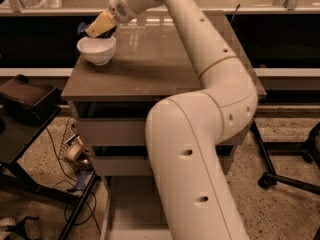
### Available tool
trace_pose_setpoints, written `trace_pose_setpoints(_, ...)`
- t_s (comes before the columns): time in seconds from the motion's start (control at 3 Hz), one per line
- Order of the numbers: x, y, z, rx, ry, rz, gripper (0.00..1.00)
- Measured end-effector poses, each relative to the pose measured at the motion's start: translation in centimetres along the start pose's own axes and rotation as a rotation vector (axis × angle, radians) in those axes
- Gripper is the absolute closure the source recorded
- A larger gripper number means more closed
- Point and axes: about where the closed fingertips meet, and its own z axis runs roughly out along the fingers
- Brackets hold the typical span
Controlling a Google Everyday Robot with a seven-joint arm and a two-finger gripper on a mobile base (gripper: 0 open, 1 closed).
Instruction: Place rxbar blueberry into white bowl
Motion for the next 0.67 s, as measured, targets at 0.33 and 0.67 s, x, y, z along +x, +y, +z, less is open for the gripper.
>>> trace_pose_setpoints(0.33,0.39,1.29,2.89,-0.061,0.011,-0.002,1.0)
trace_pose_setpoints(0.67,0.48,1.38,3.27,-0.065,0.013,-0.001,0.84)
